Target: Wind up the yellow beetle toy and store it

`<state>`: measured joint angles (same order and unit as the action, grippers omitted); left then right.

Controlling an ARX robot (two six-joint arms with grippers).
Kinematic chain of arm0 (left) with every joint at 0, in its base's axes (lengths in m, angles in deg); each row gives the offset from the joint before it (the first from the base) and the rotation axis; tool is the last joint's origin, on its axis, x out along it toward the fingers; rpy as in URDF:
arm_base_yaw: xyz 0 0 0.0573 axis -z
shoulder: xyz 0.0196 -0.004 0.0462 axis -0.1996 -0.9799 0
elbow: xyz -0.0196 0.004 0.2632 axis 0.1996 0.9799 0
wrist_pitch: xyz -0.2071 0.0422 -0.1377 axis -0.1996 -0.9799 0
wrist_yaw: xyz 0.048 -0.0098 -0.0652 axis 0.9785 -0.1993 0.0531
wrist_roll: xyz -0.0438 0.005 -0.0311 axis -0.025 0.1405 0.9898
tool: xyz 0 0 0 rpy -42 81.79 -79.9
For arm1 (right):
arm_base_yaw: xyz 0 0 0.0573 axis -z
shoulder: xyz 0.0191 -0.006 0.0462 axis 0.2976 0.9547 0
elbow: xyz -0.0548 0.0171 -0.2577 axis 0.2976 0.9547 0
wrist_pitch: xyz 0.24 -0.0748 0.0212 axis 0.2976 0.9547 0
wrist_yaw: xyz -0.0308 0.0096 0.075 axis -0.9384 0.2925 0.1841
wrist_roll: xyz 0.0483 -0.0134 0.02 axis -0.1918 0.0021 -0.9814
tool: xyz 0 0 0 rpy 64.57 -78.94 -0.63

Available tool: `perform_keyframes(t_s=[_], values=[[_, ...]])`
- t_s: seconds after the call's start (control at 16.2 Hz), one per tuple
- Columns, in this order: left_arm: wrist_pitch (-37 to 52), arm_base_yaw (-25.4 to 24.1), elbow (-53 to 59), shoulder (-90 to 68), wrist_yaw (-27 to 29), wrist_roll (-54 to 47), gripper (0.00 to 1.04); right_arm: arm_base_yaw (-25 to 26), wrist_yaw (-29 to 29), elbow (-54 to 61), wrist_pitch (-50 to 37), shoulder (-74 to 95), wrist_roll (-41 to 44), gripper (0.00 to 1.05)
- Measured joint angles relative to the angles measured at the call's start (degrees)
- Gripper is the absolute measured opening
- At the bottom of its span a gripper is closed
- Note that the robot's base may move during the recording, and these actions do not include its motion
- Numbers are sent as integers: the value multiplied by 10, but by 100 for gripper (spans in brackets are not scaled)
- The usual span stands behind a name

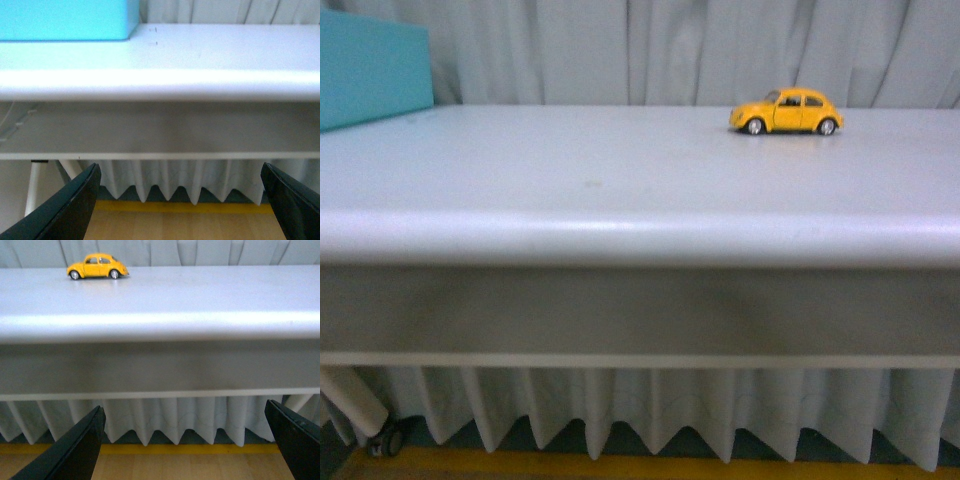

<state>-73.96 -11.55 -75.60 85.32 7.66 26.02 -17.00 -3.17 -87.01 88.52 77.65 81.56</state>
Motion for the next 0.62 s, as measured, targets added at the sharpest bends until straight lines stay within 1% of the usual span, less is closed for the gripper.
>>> perform_keyframes(t_s=[0.62], values=[[0, 0, 0, 0, 0, 0, 98, 0, 0, 0, 0, 0, 0, 98]])
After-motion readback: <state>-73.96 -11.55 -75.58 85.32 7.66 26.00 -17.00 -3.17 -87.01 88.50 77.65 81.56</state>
